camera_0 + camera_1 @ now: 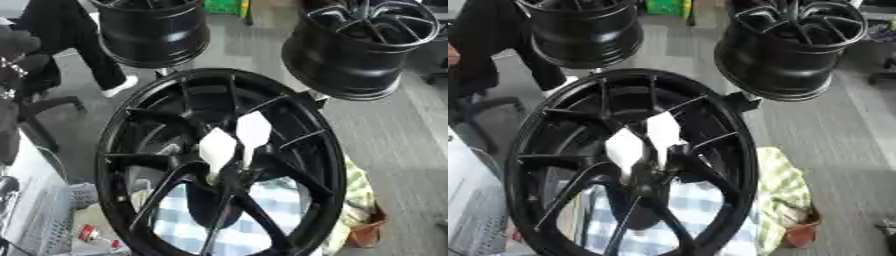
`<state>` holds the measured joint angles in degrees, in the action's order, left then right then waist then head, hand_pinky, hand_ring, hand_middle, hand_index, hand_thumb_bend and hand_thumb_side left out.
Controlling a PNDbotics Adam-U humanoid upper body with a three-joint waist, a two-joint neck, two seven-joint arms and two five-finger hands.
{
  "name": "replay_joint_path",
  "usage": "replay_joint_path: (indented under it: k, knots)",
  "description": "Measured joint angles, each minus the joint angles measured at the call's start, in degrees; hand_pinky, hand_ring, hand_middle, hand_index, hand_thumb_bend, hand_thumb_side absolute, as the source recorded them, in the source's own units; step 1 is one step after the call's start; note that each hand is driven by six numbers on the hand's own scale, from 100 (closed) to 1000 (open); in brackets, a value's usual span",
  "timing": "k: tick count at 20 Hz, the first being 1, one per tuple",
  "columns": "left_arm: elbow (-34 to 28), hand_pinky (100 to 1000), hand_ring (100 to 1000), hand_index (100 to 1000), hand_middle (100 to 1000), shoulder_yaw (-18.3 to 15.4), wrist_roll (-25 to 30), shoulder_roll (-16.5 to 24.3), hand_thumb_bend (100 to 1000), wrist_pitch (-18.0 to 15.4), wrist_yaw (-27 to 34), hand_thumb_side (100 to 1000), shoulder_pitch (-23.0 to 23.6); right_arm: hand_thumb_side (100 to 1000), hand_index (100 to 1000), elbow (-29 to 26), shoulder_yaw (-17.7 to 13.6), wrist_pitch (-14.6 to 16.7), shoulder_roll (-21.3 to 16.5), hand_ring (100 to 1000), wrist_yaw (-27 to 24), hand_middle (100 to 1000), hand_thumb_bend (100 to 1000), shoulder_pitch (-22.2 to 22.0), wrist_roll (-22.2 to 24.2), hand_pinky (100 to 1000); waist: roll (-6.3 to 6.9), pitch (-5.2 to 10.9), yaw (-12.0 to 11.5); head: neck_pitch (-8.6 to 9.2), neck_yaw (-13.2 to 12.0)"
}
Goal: Pull the pin out of the wheel hub.
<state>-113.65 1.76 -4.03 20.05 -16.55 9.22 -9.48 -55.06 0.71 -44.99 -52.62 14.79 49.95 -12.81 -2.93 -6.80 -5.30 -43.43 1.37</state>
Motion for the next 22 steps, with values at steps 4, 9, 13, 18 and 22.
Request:
replay_joint_path:
  k: [4, 9, 13, 18, 22]
  knots:
    - [0.00, 785, 808, 823, 724, -0.06, -0.10, 0.00, 100, -0.10, -0.22, 691, 0.08, 186, 824, 7.41, -2.16, 1.03, 0.94, 780, 6.33, 763, 609, 2.04, 0.01, 777, 0.22, 0.00, 0.07, -0.01, -0.19]
    - [0.00, 785, 809, 824, 724, -0.19, -0.25, 0.00, 100, -0.22, -0.56, 691, 0.28, 193, 825, 8.93, -3.90, 1.40, 1.62, 769, 11.08, 755, 603, 3.19, 2.19, 769, 0.29, 0.00, 0.16, -0.05, -0.19]
    - [0.00, 785, 809, 823, 724, -0.20, -0.32, 0.00, 100, -0.25, -0.69, 692, 0.30, 188, 817, 7.95, -4.91, 1.68, 1.94, 757, 11.89, 744, 603, 3.46, 2.17, 764, 0.25, 0.00, 0.16, -0.09, -0.21]
    - [0.00, 785, 809, 823, 724, -0.20, -0.33, 0.00, 100, -0.25, -0.70, 690, 0.30, 175, 790, 6.04, -5.29, 2.61, 1.94, 712, 11.50, 693, 570, 3.46, 1.12, 742, 0.14, 0.01, 0.12, -0.20, -0.35]
    - [0.00, 785, 809, 823, 724, -0.20, -0.35, 0.00, 100, -0.27, -0.70, 690, 0.30, 189, 767, 2.75, -5.34, 4.68, 2.09, 680, 8.92, 650, 494, 3.38, -0.76, 734, 0.17, 0.01, 0.12, -0.28, -0.48]
